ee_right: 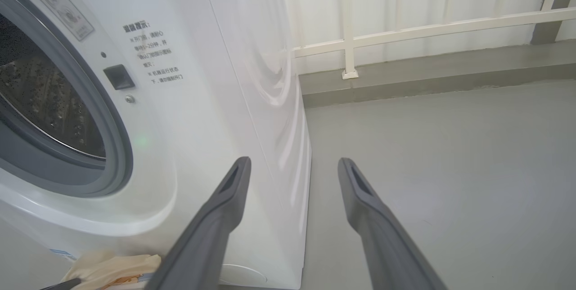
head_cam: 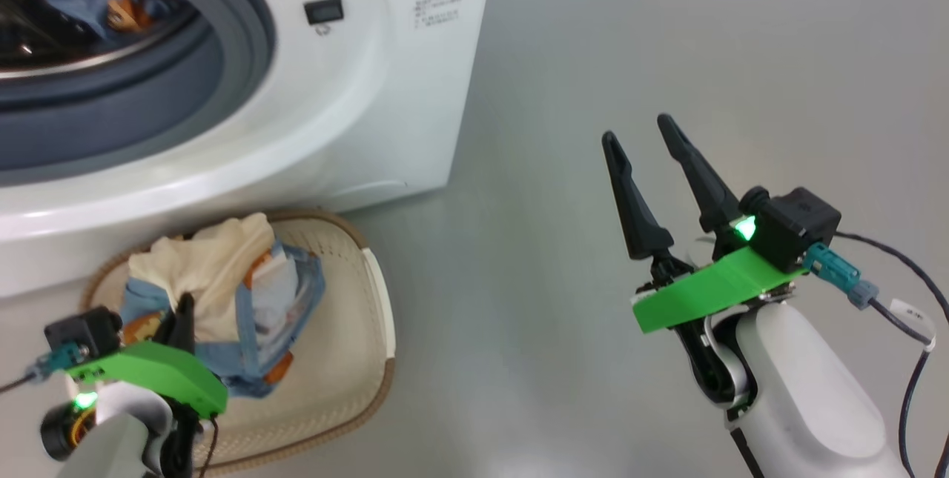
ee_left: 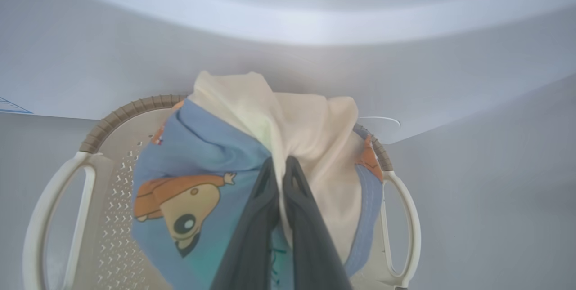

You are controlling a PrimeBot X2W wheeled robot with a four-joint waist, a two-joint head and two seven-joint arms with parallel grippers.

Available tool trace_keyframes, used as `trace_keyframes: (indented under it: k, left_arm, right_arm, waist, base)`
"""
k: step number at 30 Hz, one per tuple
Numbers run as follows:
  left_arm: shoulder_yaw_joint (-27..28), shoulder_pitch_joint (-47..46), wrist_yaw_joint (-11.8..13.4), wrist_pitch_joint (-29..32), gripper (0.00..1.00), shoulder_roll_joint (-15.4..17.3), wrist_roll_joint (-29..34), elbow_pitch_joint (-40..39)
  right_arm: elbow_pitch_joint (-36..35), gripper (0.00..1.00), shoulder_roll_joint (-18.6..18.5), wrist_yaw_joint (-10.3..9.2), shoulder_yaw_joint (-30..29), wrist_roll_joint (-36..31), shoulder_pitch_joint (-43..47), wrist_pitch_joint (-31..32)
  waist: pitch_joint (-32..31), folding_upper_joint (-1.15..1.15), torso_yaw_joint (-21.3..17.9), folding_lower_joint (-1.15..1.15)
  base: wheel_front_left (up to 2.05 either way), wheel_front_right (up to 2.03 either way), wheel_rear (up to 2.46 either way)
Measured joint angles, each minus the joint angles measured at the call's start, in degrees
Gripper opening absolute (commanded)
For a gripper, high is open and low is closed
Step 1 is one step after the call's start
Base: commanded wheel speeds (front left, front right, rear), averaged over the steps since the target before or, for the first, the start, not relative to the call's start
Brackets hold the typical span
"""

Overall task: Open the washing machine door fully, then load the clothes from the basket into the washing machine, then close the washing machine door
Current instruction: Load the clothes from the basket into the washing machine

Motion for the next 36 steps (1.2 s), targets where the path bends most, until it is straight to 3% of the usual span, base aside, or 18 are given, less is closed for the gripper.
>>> trace_keyframes:
  k: [15,24,36]
  left_arm:
    - [5.3,9.8,0.0,-0.2,0.0,-0.5,1.6,-13.8]
    - [10.6,15.7,0.3,-0.2,0.0,-2.3,9.1,-25.1]
    - [15.8,22.1,3.1,-0.3,0.0,-4.1,16.2,-39.8]
  right_arm:
    - [1.6,1.0,-2.1,0.0,-0.4,1.1,5.2,0.0]
    - [2.0,1.0,-3.8,0.0,-1.0,3.0,8.3,0.0]
    - [2.5,1.0,-5.1,0.0,-0.8,3.6,11.0,0.0]
  waist:
    - [-10.6,0.0,3.1,0.0]
    - [-16.4,0.0,4.9,0.0]
    - [-21.4,0.0,7.2,0.0]
  base:
    - [0.0,0.0,0.0]
    - [0.0,0.0,0.0]
    - [0.0,0.0,0.0]
